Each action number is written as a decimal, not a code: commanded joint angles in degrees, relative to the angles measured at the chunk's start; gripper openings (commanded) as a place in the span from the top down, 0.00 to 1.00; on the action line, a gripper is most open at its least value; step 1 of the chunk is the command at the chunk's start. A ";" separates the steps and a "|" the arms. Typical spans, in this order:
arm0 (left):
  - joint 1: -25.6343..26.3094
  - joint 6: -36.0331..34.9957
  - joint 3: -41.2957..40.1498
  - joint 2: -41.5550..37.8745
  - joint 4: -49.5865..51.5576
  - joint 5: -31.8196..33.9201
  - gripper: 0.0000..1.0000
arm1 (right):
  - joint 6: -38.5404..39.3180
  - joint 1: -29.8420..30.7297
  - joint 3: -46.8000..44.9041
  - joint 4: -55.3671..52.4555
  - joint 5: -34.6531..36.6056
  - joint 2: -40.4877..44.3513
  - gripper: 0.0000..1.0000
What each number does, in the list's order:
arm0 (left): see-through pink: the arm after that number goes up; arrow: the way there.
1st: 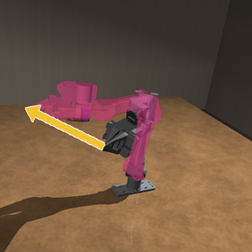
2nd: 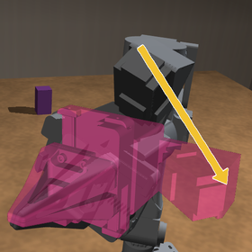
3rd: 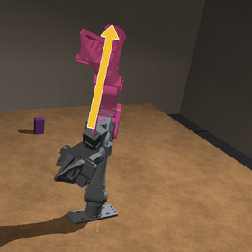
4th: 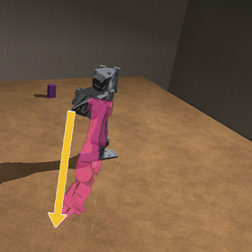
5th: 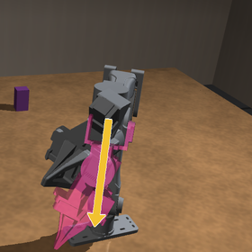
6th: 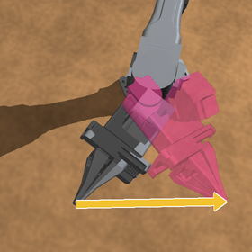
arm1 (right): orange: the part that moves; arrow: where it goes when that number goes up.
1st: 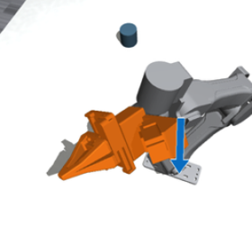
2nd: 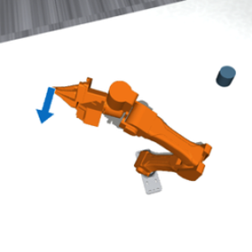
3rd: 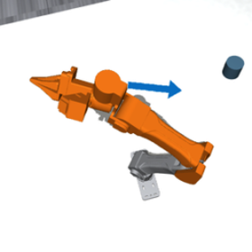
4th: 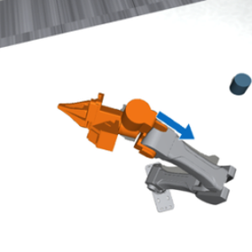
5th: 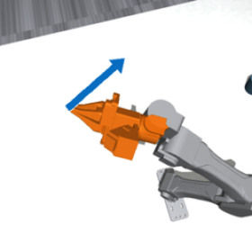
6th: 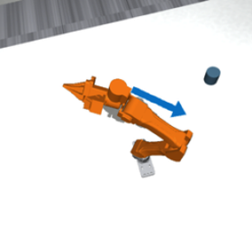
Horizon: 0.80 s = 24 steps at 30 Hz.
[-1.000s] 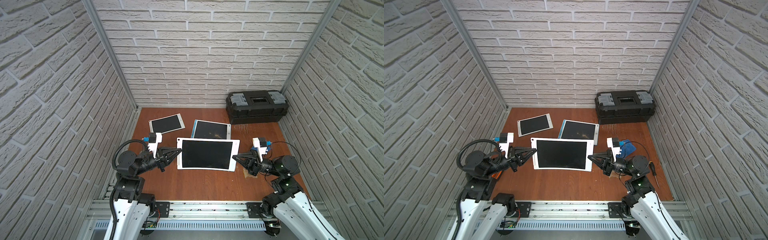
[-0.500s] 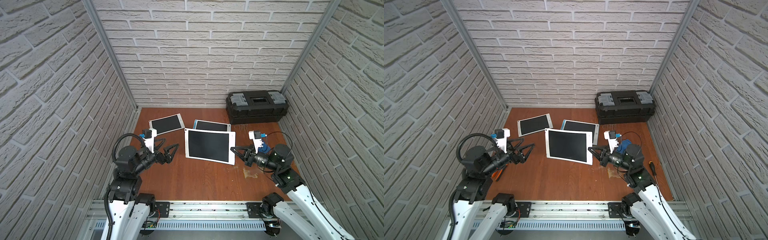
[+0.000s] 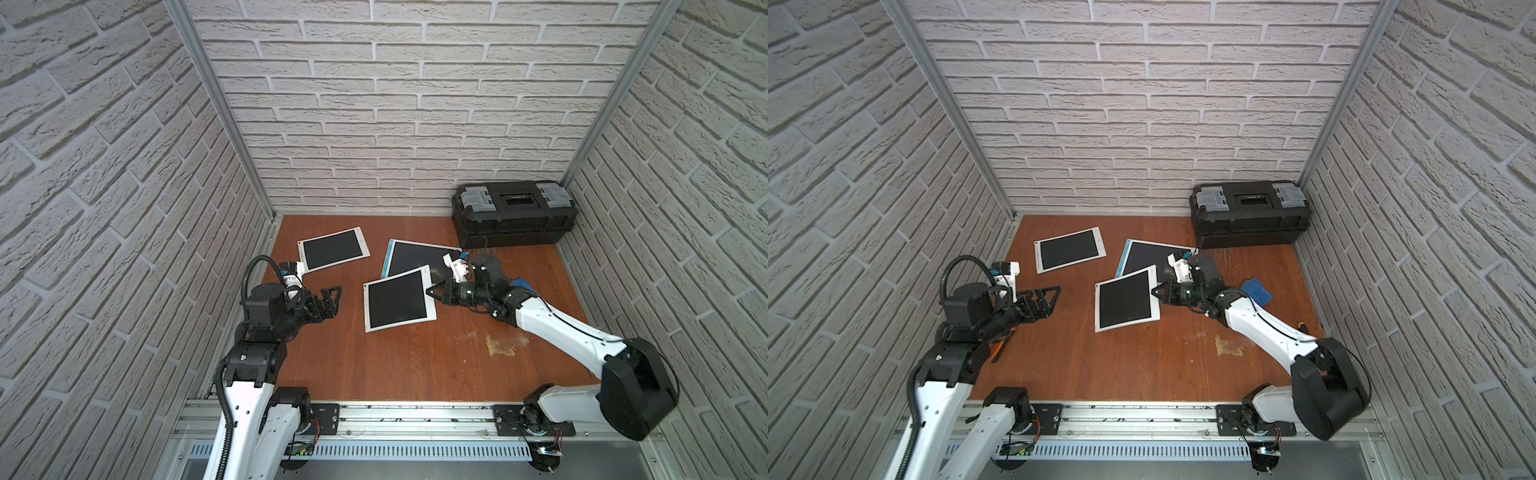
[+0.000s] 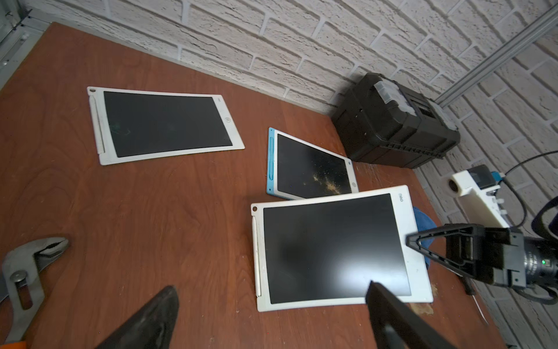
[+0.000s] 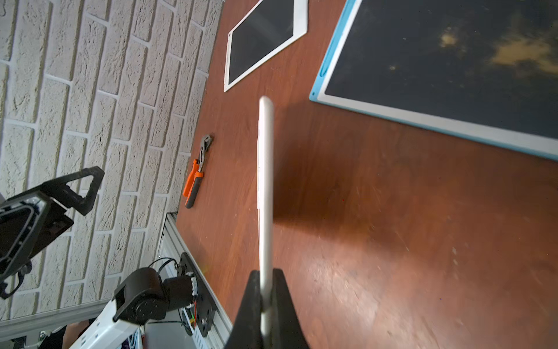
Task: Wipe the drawing tablet
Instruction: Place the drawing tablet at the center of the board.
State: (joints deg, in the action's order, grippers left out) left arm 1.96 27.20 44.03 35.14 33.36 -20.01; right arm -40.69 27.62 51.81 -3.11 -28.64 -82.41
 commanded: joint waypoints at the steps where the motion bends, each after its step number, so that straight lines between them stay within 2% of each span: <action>1: -2.34 0.24 1.80 -0.87 -0.23 -2.62 0.02 | -5.08 2.97 5.22 6.11 4.58 -8.60 0.97; 4: -3.11 -0.52 1.73 -2.05 0.75 -2.10 0.02 | -9.07 5.09 12.80 6.54 6.52 -18.44 0.97; 10: -0.72 -1.08 2.85 -1.39 3.17 1.88 0.02 | -15.53 7.29 29.92 2.12 5.91 -36.71 0.97; 17: 0.27 -1.18 2.83 -1.52 3.32 2.35 0.02 | -14.64 8.61 47.54 -12.15 6.57 -49.46 0.97; 24: 0.31 -0.87 2.64 -1.31 3.35 2.19 0.02 | -16.45 8.64 54.42 -17.23 7.89 -55.52 0.97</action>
State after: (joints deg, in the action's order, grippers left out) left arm 1.96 27.00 45.58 33.76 37.04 -18.35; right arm -56.25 35.86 105.56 -10.96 -26.59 -134.80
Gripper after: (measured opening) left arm 0.982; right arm 0.066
